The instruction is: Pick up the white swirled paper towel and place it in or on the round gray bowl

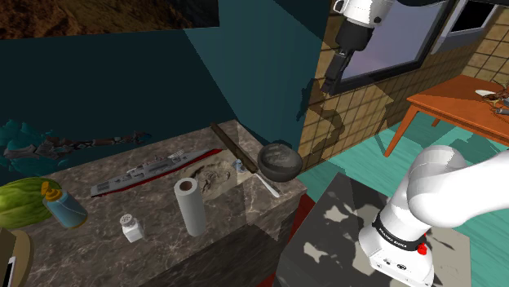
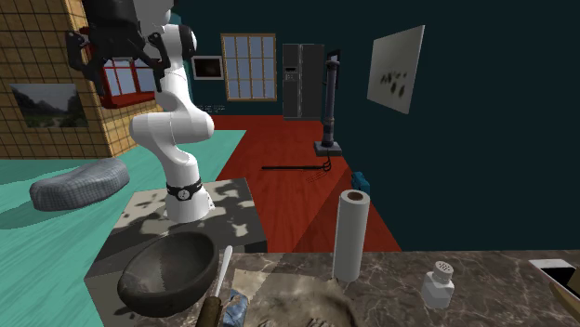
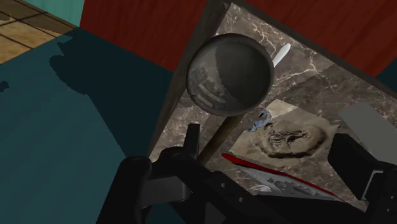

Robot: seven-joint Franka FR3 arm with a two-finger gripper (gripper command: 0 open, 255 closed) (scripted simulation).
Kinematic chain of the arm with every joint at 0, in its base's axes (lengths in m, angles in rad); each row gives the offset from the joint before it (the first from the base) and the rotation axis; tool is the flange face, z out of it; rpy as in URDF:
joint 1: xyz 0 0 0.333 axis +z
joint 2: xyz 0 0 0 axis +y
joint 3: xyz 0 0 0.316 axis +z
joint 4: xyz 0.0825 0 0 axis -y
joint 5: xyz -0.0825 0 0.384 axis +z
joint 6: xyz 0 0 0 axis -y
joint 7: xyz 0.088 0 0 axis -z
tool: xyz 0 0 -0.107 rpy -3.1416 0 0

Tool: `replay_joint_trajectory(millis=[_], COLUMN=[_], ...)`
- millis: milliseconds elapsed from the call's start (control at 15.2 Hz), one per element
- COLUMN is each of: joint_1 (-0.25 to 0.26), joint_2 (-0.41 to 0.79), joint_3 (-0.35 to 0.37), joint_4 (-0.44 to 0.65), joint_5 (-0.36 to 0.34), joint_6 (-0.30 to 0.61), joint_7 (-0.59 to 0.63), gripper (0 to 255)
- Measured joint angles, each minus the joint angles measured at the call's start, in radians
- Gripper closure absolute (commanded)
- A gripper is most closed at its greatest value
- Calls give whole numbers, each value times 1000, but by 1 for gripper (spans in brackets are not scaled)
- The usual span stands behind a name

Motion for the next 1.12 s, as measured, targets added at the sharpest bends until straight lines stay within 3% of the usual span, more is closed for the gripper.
replay_joint_trajectory(millis=[462, 1122], joint_1=[13, 32], joint_2=[20, 153], joint_3=[115, 378], joint_4=[-56, -72], joint_5=[54, 143], joint_6=[84, 258], joint_7=[143, 459], gripper=[0, 0])
